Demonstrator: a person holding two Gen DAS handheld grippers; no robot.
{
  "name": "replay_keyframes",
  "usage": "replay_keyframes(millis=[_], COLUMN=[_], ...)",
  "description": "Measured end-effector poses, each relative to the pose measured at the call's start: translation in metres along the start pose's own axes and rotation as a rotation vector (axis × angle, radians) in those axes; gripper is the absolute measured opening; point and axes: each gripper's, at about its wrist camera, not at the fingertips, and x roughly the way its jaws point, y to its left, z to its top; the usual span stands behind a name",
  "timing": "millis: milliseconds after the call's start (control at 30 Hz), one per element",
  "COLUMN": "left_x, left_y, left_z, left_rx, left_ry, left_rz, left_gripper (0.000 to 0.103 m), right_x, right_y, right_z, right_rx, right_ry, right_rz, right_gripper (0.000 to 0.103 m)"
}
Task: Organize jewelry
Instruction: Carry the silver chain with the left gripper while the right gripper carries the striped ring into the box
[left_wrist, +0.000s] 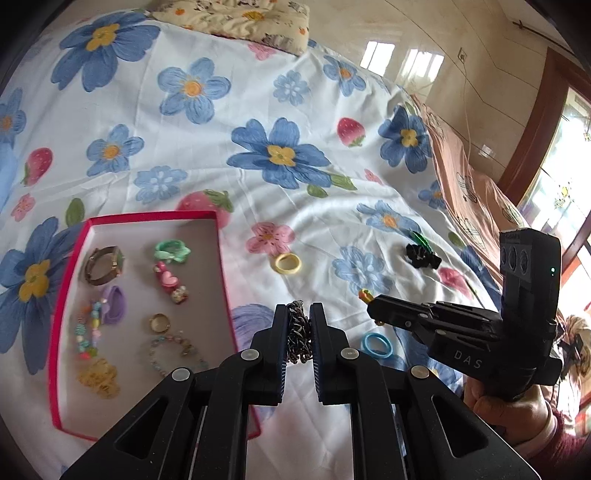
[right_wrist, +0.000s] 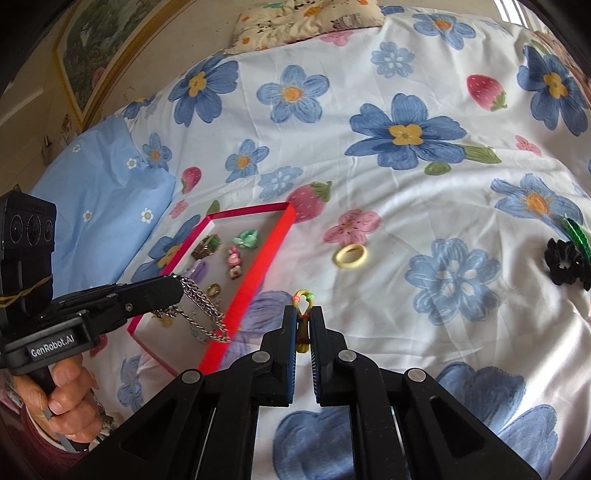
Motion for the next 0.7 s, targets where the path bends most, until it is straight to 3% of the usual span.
replay_keyframes(millis=[700], left_x=[-0.059], left_y=[0.066], left_z=[-0.037], left_rx=[-0.152], left_ry=[-0.020], left_rz=[0.118], left_gripper=[0.010], right_x=[0.053], right_y=[0.093], right_z=[-0.012], right_rx=[-0.132], right_ry=[0.102], right_rz=[0.168], right_gripper=[0.006])
